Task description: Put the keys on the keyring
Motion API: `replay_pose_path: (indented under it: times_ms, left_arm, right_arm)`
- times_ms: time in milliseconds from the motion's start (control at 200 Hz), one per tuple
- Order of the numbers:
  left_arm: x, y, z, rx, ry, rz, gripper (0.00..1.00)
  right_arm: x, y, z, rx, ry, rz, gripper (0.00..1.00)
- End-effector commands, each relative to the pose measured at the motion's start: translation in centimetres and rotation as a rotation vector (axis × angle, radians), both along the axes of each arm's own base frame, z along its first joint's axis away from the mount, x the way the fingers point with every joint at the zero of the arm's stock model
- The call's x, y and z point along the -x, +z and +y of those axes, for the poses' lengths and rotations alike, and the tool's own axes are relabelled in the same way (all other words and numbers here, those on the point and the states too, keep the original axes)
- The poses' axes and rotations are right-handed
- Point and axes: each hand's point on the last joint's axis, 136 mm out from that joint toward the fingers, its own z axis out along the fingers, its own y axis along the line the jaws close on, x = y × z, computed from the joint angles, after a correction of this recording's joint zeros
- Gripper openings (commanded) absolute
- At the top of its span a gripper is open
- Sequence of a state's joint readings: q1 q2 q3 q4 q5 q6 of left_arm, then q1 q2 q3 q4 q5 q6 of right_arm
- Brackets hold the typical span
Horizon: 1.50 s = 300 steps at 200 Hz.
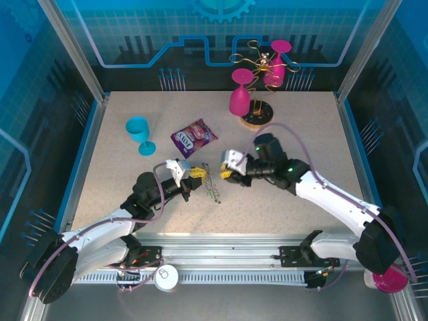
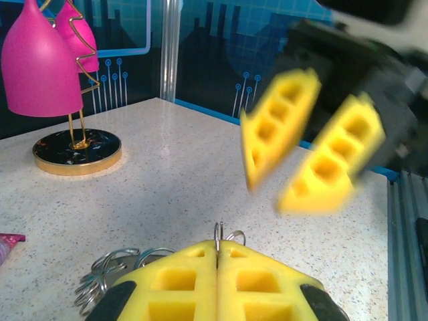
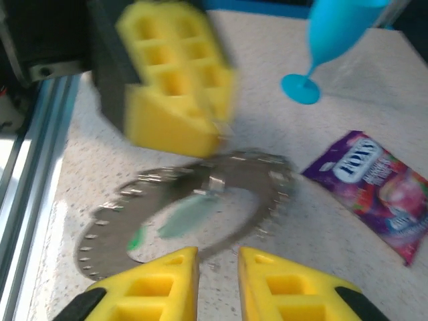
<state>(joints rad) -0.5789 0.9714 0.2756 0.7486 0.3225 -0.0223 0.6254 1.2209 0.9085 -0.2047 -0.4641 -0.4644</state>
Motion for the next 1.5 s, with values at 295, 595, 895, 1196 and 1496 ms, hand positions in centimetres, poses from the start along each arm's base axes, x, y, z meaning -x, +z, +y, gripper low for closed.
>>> replay_pose_path:
  times_ms: [295,595,895,1196,1496]
  left_arm:
    - [1.9,2.1,-1.4,0.050,-0.144,-0.113,0.00]
    - [2.1,2.3,-1.7,0.058,-0.170,-0.117,0.00]
    - [2.1,2.5,-1.9,0.069,-0.182,-0.118,0.00]
    - [2.1,2.5,-1.9,0.071,-0.185,-0.118,0.00]
    - [2.2,2.8,-1.9,0.079,-0.192,-0.124,0.00]
  right_arm:
    - [0.3,3.6,2.1,-0.248,0.155,0.215,0.21]
    - [1.4,2.5,2.9,-0.259,0.259,0.311,0.22]
    - [2.0,1.8,3.6,-0.236,0.298,0.332,0.19]
    - [2.0,0.4,3.3,-0.200,0.281,0.350,0.19]
    - [2.4,0.1,3.7,-0.190,0.303,0.372,0.21]
